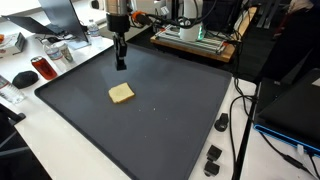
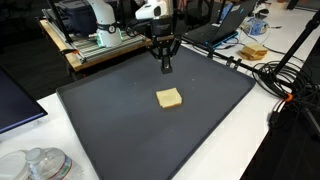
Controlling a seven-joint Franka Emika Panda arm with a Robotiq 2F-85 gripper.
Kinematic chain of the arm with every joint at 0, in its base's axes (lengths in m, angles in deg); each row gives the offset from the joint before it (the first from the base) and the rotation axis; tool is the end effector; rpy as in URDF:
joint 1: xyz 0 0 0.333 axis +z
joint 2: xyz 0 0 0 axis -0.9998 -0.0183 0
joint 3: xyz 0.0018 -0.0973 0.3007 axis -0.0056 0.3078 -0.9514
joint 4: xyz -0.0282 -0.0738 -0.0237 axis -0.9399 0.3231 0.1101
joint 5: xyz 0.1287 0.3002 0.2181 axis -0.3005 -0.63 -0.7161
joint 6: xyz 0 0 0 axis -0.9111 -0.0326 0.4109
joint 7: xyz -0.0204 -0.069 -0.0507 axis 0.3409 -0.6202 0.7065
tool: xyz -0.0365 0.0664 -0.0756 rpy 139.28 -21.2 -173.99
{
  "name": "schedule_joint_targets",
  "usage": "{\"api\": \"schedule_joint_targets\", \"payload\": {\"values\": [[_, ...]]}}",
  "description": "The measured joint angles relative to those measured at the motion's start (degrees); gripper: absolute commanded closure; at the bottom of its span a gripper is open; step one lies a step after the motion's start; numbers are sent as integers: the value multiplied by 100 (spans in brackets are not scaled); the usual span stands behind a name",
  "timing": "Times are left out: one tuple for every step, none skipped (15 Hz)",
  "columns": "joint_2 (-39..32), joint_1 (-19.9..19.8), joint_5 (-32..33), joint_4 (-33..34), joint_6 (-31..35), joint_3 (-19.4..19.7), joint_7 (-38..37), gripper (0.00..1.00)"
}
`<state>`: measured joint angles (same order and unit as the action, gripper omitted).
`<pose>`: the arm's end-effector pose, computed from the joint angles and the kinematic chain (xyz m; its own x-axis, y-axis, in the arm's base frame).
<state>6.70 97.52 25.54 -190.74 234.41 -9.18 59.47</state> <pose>0.5601 -0.0316 0.3023 0.8327 -0.4897 0.2584 -0.4816 -0.8709 -0.0984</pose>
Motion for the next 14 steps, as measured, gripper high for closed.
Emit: {"api": "schedule_joint_targets", "payload": {"values": [[-14, -5, 14, 49, -73, -120, 32, 95], [-42, -1, 45, 127, -177, -238, 40, 95], [-83, 3, 78, 219, -296, -350, 45, 95], [-135, 5, 105, 323, -424, -449, 52, 95], [-200, 6, 126, 436, -539, -531, 75, 95], [-276, 5, 139, 554, -657, -595, 123, 95], [-361, 5, 166, 675, -764, -641, 172, 95], [-454, 5, 218, 800, -859, -667, 210, 95], [-556, 5, 318, 918, -933, -674, 239, 95], [-666, 3, 420, 1030, -986, -674, 278, 95], [-784, -4, 502, 1128, -1020, -673, 349, 95], [-888, -12, 535, 1195, -1025, -674, 446, 95], [-981, -23, 537, 1239, -1025, -674, 582, 95], [-1057, -37, 537, 1268, -1025, -675, 730, 95]]}}
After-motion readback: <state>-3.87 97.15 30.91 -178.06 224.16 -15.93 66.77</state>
